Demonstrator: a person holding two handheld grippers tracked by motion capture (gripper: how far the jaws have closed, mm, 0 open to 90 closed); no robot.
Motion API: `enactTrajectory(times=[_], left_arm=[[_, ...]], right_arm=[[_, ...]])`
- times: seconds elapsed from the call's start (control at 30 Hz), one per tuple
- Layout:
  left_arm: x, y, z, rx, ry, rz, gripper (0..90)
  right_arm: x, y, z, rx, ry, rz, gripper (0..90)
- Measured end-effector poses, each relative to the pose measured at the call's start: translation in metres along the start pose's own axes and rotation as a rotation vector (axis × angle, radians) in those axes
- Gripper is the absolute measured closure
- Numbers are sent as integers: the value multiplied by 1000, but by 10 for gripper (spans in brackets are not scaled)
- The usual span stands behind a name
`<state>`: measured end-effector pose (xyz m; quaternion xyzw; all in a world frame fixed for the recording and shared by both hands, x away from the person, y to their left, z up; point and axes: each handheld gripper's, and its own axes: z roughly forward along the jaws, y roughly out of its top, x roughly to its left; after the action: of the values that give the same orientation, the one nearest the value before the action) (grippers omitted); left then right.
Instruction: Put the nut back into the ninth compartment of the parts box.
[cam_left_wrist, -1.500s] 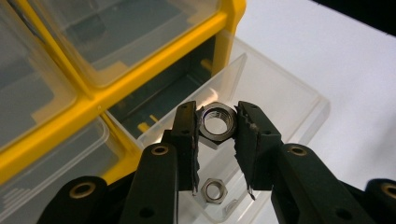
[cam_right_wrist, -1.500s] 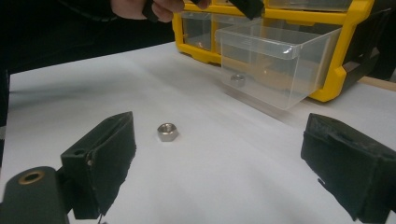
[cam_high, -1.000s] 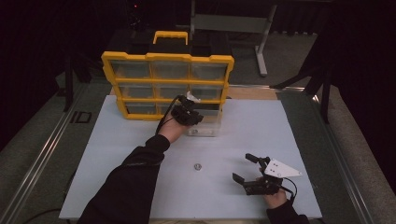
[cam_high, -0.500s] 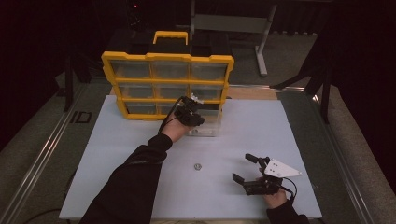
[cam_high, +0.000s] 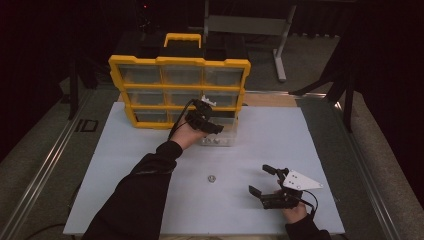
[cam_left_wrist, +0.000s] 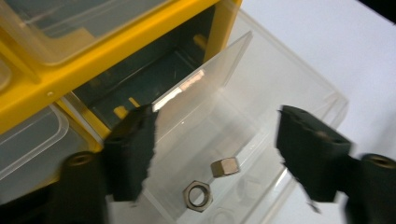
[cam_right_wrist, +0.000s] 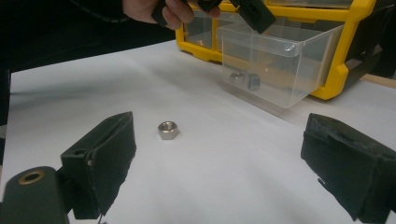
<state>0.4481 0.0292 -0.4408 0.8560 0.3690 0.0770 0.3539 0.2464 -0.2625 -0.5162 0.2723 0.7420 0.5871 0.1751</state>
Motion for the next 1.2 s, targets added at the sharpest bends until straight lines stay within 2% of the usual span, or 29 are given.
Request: enactTrajectory(times=[0.1, 0.23, 0.33, 0.5, 0.53, 0.8, 1.2], left_arm=[[-2, 2, -5, 0, 4, 8, 138], [-4, 1, -12, -8, 12, 25, 99], [-4, 0, -18, -29, 6, 13, 68], [-7, -5, -27, -42, 7, 23, 6], [-7, -6, -29, -44, -7, 25, 5], [-14, -19, -43, -66, -41, 42, 5], [-28, -41, -63, -73, -68, 94, 7]], right_arm=[[0, 0, 0, -2, -2, -1, 103], [0, 0, -1, -3, -2, 1, 103], [0, 0, 0, -1, -2, 0, 103], [0, 1, -1, -5, -4, 2, 103], [0, 0, -1, -4, -3, 1, 103], [0, 1, 0, -2, -4, 0, 103], [0, 1, 0, -2, -4, 1, 103]])
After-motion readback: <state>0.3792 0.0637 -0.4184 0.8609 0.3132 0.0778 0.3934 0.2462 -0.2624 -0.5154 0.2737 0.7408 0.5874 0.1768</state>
